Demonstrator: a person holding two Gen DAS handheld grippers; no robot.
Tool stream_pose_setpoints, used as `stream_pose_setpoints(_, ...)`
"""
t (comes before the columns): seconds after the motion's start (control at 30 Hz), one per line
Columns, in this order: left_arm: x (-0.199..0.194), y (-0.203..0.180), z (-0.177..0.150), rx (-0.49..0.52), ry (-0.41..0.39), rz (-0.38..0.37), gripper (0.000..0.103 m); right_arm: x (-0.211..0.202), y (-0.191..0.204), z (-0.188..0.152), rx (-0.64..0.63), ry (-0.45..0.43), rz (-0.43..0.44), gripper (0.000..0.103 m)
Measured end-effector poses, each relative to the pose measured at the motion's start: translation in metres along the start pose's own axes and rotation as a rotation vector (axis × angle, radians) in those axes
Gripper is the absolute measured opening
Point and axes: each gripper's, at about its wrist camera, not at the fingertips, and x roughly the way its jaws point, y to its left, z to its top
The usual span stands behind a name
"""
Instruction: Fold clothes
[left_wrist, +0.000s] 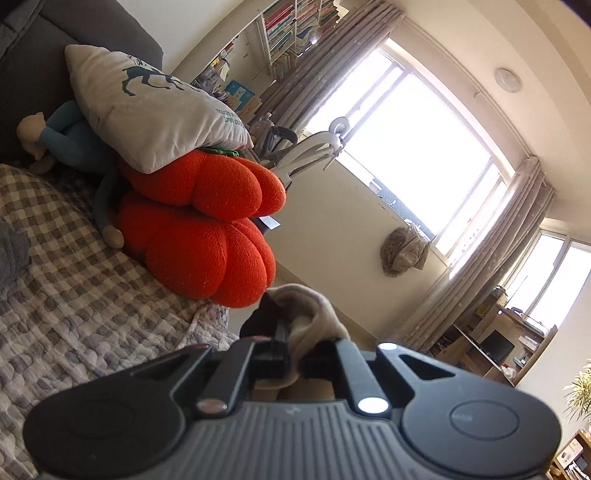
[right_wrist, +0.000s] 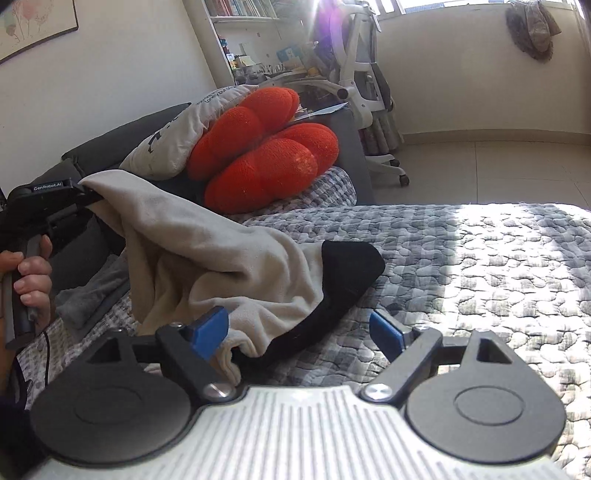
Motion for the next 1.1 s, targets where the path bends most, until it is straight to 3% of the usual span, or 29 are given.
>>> stream_pose_setpoints(0.13,0.001,0.000,-0.001,-0.001,0.007,-0.015,0.005,0.026,0.001,-0.002,0.095,0.045,0.054,0.085)
stream_pose_setpoints(0.2,-0.001,0.001,-0.001,-0.008,0.001,-0.024,0.004,0.036,0.008,-0.004,0.089,0.062,0.052,0.065)
stream_pose_setpoints(0.23,-0.002,0.002,0.000,-0.012,-0.003,-0.032,0.004,0.040,0.011,-0.005,0.083,0.066,0.046,0.032)
stream_pose_setpoints(0.27,-0.003,0.002,0.000,-0.017,-0.008,-0.043,0.004,0.041,0.014,-0.003,0.067,0.057,0.026,0.010)
stream_pose_setpoints(0.33,-0.007,0.003,0.001,-0.028,-0.027,-0.085,0.004,0.034,0.019,0.002,0.036,-0.003,-0.013,0.010)
stream_pose_setpoints(0.4,-0.015,-0.001,0.003,-0.039,-0.064,-0.154,0.004,0.008,0.024,0.016,-0.001,-0.153,-0.069,0.010)
stream_pose_setpoints(0.53,-0.033,-0.012,0.005,-0.061,-0.140,-0.339,0.004,-0.081,0.036,0.044,-0.077,-0.569,-0.170,0.010)
stream_pose_setpoints(0.57,-0.036,-0.016,0.004,-0.068,-0.147,-0.379,0.004,-0.099,0.034,0.048,-0.078,-0.624,-0.191,0.010)
stream_pose_setpoints(0.63,-0.031,-0.021,0.002,-0.075,-0.100,-0.381,0.005,-0.122,0.022,0.054,-0.055,-0.655,-0.223,0.010)
stream_pose_setpoints(0.7,-0.018,-0.025,-0.002,-0.076,-0.017,-0.342,0.006,-0.129,-0.003,0.054,0.002,-0.599,-0.261,0.010)
stream_pose_setpoints(0.83,0.038,-0.016,-0.030,-0.102,0.293,-0.129,0.006,-0.108,-0.072,0.040,0.208,-0.343,-0.225,0.015)
stream_pose_setpoints(0.9,0.057,-0.008,-0.043,-0.153,0.399,-0.073,0.006,-0.094,-0.093,0.028,0.264,-0.259,-0.219,0.017)
stream_pose_setpoints(0.97,0.061,-0.005,-0.049,-0.184,0.421,-0.073,0.006,-0.089,-0.096,0.020,0.268,-0.207,-0.241,0.018)
stream_pose_setpoints(1.03,0.058,-0.010,-0.049,-0.163,0.415,-0.096,0.016,-0.090,-0.084,0.020,0.220,-0.203,-0.247,0.019)
stream_pose_setpoints(1.1,0.054,-0.017,-0.049,-0.134,0.403,-0.112,0.025,-0.085,-0.064,0.024,0.148,-0.195,-0.229,0.035)
